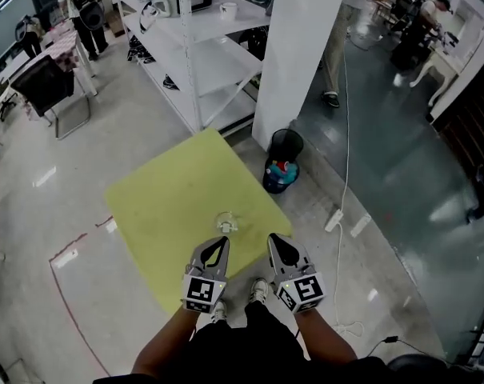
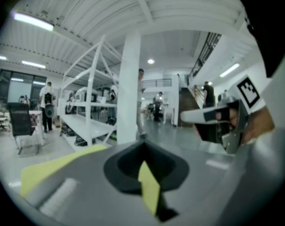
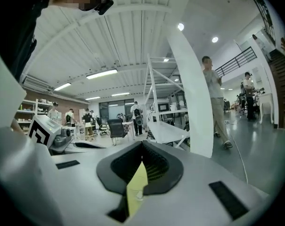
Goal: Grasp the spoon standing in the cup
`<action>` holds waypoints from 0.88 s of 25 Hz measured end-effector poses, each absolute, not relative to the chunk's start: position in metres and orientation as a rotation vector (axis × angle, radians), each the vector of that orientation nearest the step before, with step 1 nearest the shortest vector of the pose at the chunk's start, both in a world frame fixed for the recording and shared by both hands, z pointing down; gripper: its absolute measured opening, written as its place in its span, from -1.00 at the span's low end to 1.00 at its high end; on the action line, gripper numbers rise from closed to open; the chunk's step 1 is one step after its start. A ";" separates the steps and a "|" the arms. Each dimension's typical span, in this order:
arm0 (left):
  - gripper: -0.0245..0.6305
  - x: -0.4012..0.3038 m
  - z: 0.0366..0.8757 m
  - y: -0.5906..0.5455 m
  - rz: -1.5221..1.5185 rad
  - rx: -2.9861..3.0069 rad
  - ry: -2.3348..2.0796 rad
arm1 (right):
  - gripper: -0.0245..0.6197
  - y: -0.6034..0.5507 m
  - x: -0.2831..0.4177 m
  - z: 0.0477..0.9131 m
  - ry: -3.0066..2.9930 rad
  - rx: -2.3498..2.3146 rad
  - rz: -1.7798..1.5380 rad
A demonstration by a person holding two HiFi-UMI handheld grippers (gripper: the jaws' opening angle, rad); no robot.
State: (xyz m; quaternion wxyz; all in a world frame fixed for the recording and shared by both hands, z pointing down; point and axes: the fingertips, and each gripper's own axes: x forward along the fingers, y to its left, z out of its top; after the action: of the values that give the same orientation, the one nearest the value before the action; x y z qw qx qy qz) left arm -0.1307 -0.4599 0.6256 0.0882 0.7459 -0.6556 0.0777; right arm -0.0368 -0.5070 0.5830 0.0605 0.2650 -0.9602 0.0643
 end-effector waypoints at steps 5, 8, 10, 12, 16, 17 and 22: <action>-0.84 -0.131 0.651 -0.471 0.238 2.173 -1.964 | -0.90 -0.523 -0.044 0.622 -2.856 0.742 0.254; -0.63 -0.126 0.674 -0.478 0.323 2.165 -1.967 | -0.90 -0.531 -0.039 0.647 -2.829 0.733 0.312; -0.59 -0.124 0.691 -0.481 0.441 2.167 -1.956 | -0.90 -0.533 -0.039 0.661 -2.815 0.720 0.342; -0.58 -0.124 0.703 -0.485 0.502 2.161 -1.958 | -0.90 -0.533 -0.041 0.671 -2.802 0.697 0.356; -0.54 -0.129 0.724 -0.505 0.531 2.159 -1.974 | -0.90 -0.543 -0.049 0.689 -2.795 0.666 0.377; -0.53 -0.129 0.733 -0.508 0.551 2.157 -1.971 | -0.90 -0.544 -0.050 0.693 -2.796 0.659 0.385; -0.50 -0.123 0.761 -0.514 0.724 2.132 -1.964 | -0.90 -0.536 -0.054 0.712 -2.785 0.589 0.436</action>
State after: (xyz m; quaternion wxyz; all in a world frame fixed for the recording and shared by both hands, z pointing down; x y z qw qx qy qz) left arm -0.1234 -0.5142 0.7607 0.0769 0.7114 -0.6555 0.2415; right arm -0.0543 -0.5363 0.7123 0.1302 0.2028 -0.9588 0.1502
